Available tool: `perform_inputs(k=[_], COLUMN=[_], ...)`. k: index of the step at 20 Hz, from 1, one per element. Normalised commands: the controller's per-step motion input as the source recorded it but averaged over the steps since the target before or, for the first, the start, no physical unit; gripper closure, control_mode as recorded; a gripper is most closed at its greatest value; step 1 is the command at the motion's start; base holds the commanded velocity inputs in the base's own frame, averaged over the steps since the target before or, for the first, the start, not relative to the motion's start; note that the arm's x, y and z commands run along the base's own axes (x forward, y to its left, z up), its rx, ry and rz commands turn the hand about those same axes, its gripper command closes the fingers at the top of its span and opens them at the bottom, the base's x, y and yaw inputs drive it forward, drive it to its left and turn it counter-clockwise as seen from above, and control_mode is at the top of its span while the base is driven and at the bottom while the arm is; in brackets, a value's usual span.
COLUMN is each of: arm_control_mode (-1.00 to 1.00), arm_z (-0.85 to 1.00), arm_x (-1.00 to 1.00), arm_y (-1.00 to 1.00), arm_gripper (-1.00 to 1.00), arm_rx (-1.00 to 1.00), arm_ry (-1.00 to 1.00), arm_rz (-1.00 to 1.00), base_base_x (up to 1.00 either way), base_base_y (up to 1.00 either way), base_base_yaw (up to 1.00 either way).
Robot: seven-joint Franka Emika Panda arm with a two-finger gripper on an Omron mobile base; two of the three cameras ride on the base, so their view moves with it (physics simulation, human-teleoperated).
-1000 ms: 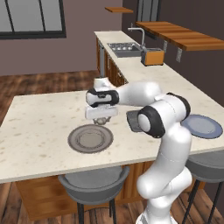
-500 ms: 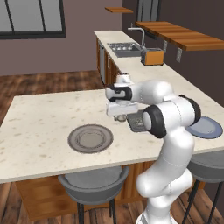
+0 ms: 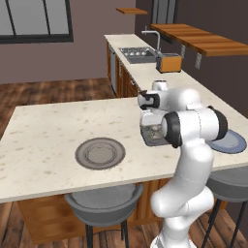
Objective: Place two dumplings into each of the tupperware containers and then place the containers in the fridge.
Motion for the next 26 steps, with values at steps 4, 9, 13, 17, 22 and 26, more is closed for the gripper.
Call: perform_inputs(k=[4, 9, 13, 17, 22, 26], arm_control_mode=[-1.00, -1.00, -1.00, -1.00, -1.00, -1.00], arm_z=[-0.08, -0.39, -0.44, -0.37, -0.19, -0.09], arm_x=[0.36, 0.20, 0.01, 0.00, 0.03, 0.00], arm_y=[-1.00, -0.81, -0.23, 0.00, 0.00, 0.08], arm_gripper=[1.00, 1.00, 1.00, 1.00, 1.00, 1.00], arm_rx=[0.04, 0.02, 0.00, 0.00, 0.00, 0.00], arm_ry=[0.00, 0.00, 0.00, 0.00, 0.00, 0.00], arm_rz=[0.00, 0.00, 0.00, 0.00, 0.00, 0.00], base_base_x=[0.00, 0.00, 0.00, 0.00, 0.00, 0.00], base_base_y=[0.00, 0.00, 0.00, 0.00, 0.00, 0.00], base_base_yaw=[0.00, 0.00, 0.00, 0.00, 0.00, 0.00])
